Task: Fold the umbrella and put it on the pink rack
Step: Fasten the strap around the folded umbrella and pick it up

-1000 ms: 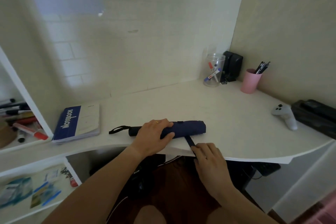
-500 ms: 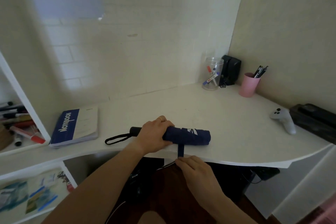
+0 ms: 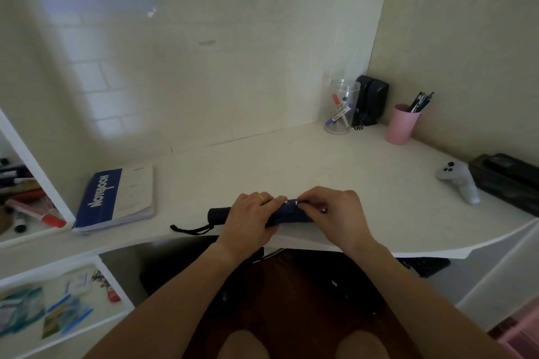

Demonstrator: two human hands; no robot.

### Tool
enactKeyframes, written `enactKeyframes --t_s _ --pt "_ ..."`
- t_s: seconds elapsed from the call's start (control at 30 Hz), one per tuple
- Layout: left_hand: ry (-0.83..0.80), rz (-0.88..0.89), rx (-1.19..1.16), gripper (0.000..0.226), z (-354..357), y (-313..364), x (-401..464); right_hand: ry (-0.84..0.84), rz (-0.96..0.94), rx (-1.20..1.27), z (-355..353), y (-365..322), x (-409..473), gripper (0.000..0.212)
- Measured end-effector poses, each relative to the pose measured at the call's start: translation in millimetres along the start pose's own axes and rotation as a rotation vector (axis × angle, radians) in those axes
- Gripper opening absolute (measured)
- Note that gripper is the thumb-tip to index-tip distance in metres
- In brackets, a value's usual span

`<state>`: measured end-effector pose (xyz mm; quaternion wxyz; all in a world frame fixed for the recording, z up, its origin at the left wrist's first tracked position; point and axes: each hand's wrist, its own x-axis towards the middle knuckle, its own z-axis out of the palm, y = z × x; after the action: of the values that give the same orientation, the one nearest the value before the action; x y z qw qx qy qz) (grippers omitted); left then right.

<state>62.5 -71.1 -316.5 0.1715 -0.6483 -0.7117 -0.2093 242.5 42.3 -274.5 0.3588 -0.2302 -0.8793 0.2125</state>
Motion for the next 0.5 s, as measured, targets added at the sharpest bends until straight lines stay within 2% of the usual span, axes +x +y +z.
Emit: enactKeyframes --t_s 0.1,0.27,0.5 --pt "0.012 -0.014 -0.011 0.053 1 1 -2 -0.029 0.075 0.074 -2 -1 4 0.009" --pt "0.034 -0.051 -0.042 0.05 1 4 -3 -0.109 0.06 0.112 -7 2 8 0.014" --pt "0.048 -0.003 0.016 0.056 2 5 -4 -0.2 0.082 -0.102 -7 6 18 0.015"
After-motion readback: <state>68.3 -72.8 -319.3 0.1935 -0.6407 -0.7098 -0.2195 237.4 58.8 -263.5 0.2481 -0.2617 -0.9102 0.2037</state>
